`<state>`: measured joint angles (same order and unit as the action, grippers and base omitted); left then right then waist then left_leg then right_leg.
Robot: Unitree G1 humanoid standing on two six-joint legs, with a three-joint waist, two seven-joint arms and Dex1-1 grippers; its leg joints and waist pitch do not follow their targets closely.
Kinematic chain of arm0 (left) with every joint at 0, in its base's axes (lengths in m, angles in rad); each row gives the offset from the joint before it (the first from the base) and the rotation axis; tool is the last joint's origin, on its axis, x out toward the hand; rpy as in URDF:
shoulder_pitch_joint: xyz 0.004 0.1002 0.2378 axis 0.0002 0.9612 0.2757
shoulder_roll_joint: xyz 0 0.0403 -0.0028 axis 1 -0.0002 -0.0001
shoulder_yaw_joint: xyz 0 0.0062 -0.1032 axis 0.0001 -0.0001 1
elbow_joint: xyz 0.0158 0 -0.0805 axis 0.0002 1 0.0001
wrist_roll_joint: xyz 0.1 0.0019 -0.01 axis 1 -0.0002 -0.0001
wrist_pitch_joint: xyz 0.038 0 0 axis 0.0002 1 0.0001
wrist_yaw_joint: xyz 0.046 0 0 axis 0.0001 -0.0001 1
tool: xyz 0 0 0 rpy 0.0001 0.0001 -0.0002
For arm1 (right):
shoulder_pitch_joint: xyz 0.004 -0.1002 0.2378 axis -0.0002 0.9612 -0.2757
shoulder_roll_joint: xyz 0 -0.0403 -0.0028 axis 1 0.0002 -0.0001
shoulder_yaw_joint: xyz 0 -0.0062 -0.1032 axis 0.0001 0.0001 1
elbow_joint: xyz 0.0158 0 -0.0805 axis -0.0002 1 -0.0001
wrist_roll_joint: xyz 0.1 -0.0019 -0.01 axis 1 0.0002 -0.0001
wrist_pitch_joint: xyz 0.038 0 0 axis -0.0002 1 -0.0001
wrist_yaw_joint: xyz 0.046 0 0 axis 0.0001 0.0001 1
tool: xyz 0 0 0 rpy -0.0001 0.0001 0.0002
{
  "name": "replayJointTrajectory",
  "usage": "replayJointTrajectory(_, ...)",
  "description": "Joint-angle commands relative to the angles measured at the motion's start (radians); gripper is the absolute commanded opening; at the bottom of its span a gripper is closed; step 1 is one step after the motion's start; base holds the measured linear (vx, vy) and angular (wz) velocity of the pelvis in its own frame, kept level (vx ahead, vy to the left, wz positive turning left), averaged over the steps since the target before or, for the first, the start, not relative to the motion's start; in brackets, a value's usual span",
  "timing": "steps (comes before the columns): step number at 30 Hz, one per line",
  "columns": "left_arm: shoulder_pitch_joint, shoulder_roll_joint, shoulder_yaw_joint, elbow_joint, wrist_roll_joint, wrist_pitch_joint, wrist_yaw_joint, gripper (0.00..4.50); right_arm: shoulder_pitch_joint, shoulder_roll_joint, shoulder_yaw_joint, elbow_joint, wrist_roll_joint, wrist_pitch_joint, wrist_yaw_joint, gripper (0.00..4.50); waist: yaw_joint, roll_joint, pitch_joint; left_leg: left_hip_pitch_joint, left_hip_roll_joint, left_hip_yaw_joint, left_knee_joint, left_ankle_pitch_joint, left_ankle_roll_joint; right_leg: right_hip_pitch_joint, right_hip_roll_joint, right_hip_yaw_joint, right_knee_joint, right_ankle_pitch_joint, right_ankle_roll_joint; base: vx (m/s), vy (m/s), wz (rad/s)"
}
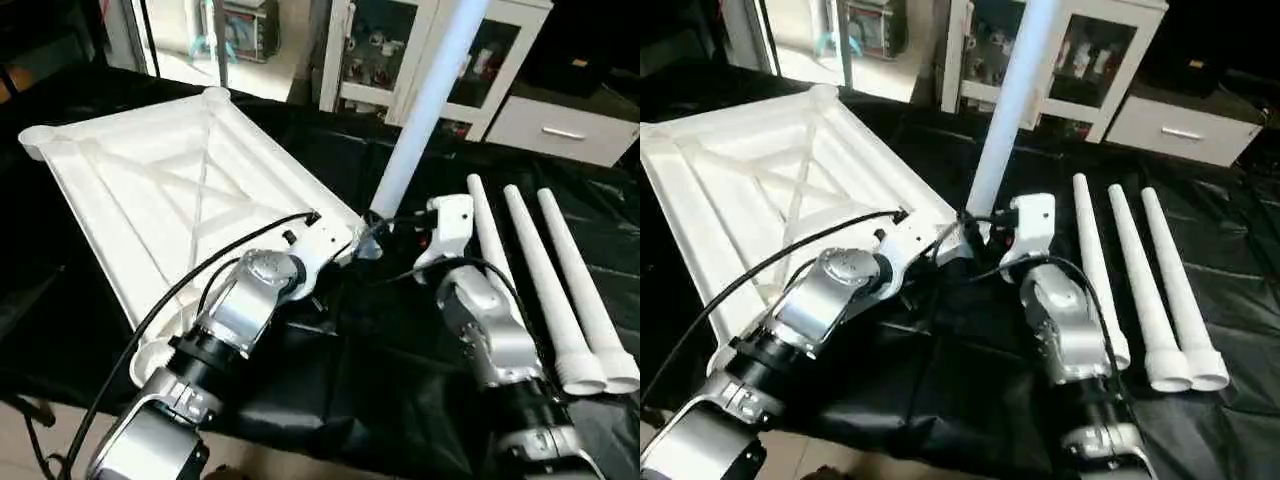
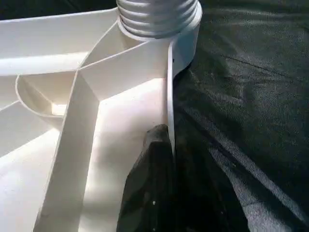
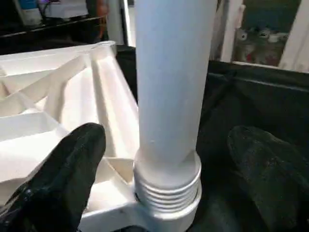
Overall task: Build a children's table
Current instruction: Insert table leg to table base
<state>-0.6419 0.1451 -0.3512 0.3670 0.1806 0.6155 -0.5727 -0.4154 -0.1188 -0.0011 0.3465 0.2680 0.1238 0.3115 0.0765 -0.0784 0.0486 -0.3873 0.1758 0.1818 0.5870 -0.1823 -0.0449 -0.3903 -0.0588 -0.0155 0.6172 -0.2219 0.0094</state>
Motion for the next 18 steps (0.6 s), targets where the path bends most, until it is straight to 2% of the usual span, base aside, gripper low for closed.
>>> replayJointTrajectory(1,-0.032,0.005,0.002,-0.040,0.004,-0.024,0.001,0.00,0.018,-0.021,-0.020,-0.051,0.026,0.026,0.017,4.43,0.011,0.012,-0.066,0.032,0.054,-0.017,-0.056,-0.011,0.068,0.052,-0.074,0.030,-0.040,0.247,-0.261,0.000,0.000,0.00)
replayJointTrajectory(4,-0.024,0.016,-0.013,-0.052,-0.003,-0.041,-0.032,0.00,0.046,-0.045,-0.025,-0.109,0.052,0.059,0.061,4.43,0.016,0.011,-0.068,0.032,0.053,-0.017,-0.054,0.000,0.069,0.053,-0.075,0.030,-0.038,0.264,-0.259,0.000,0.000,0.00)
replayJointTrajectory(9,-0.007,0.035,-0.032,-0.073,-0.010,-0.056,-0.071,0.00,0.072,-0.086,-0.030,-0.155,0.065,0.085,0.122,4.43,0.023,0.013,-0.067,0.032,0.054,-0.018,-0.055,-0.009,0.062,0.052,-0.075,0.029,-0.039,0.238,-0.257,0.000,0.000,0.00)
replayJointTrajectory(14,0.027,0.064,-0.046,-0.110,-0.025,-0.077,-0.121,0.00,0.107,-0.179,-0.035,-0.210,0.114,0.147,0.244,4.43,0.029,0.012,-0.067,0.032,0.057,-0.018,-0.054,-0.015,0.068,0.054,-0.076,0.029,-0.039,0.242,-0.256,0.000,0.000,0.00)
replayJointTrajectory(18,0.053,0.089,-0.063,-0.132,-0.035,-0.129,-0.163,0.00,0.124,-0.236,-0.051,-0.218,0.141,0.166,0.328,4.43,0.033,0.007,-0.065,0.030,0.056,-0.017,-0.053,-0.039,0.067,0.053,-0.077,0.030,-0.042,0.198,-0.261,0.000,0.000,0.00)
